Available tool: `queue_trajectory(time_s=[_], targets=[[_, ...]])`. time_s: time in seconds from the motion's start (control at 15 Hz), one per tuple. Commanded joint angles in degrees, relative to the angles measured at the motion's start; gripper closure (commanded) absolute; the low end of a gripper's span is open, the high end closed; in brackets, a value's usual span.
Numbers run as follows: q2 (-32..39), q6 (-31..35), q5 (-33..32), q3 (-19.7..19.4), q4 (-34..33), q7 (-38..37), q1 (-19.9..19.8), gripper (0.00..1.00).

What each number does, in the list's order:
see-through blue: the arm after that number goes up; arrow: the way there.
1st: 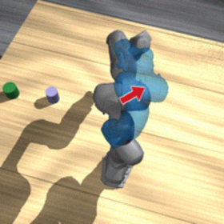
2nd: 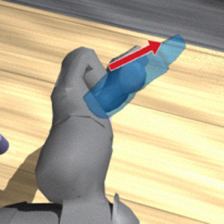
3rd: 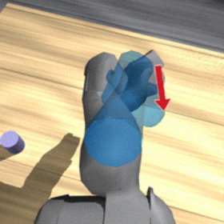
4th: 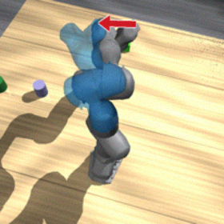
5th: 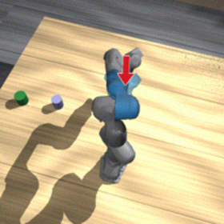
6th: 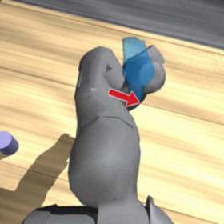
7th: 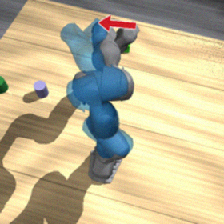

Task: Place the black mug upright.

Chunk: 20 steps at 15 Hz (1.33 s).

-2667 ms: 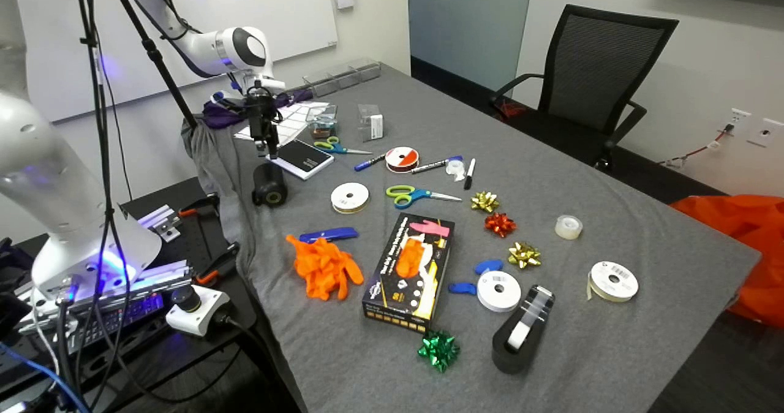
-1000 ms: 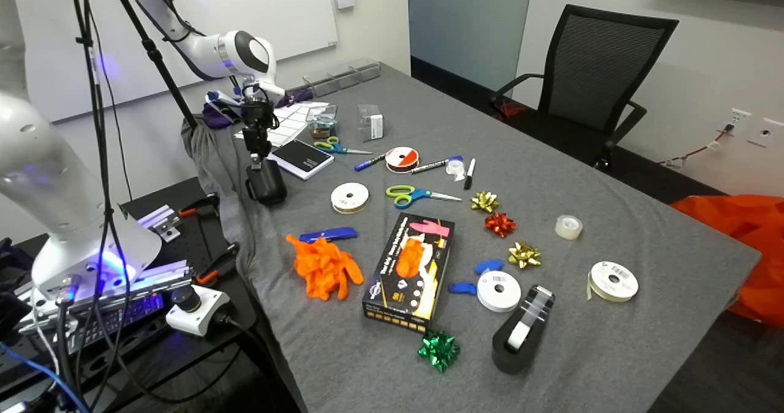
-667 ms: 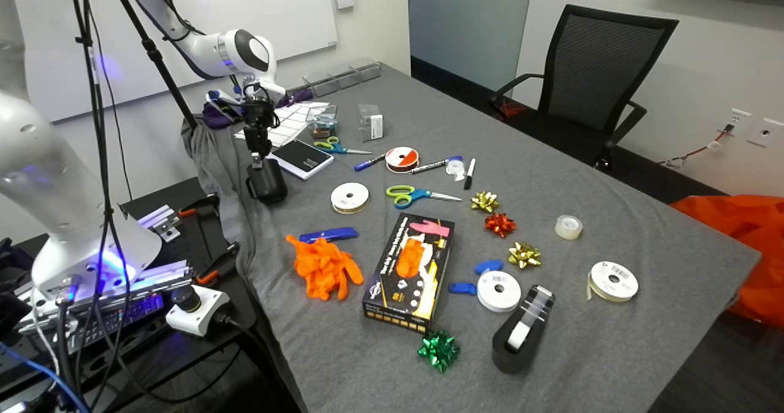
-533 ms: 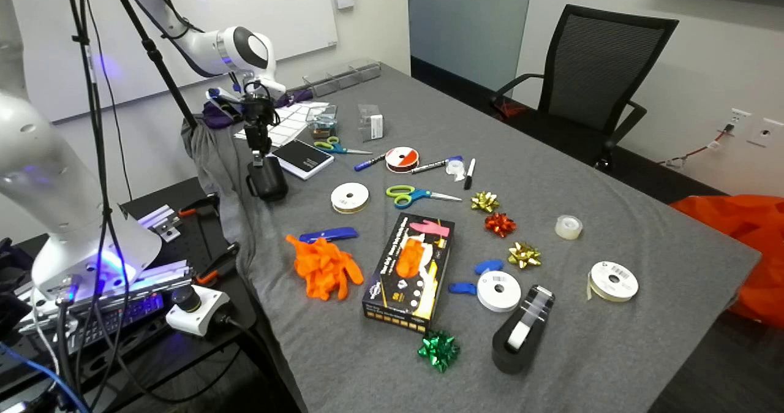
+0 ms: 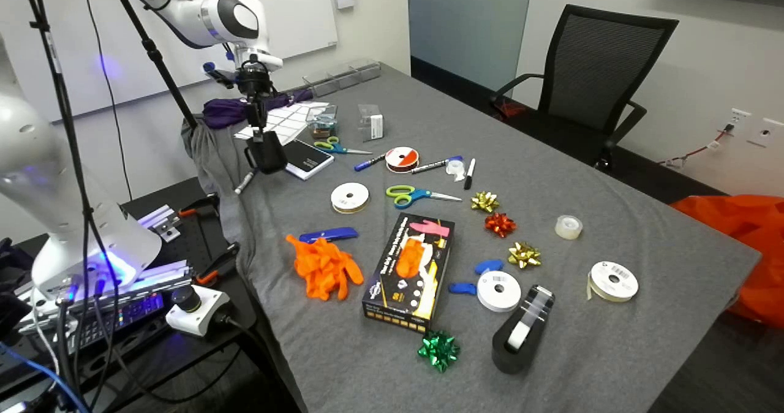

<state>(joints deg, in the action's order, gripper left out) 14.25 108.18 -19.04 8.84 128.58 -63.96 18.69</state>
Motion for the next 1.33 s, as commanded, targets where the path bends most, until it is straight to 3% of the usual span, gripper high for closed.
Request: queue_trajectory(time_s=[0.0, 0.53, 0.8, 1.07, 1.13, 1.27], targets=[[-3.21, 8.84, 6.11, 0.42, 2.33, 5.72, -3.05, 0.98], [-4.23, 26.39, 26.19, 0.17, 5.6, 23.87, -8.62, 0.98], [-3.9, 27.02, 32.71, -0.68, 6.46, 31.71, -9.99, 0.98], [-3.51, 25.82, 34.77, -1.75, 6.53, 31.7, -10.03, 0.98], [-3.45, 25.83, 34.86, -1.94, 6.55, 31.26, -9.95, 0.68], [-3.58, 25.87, 36.19, -2.03, 6.56, 31.23, -10.03, 0.61]])
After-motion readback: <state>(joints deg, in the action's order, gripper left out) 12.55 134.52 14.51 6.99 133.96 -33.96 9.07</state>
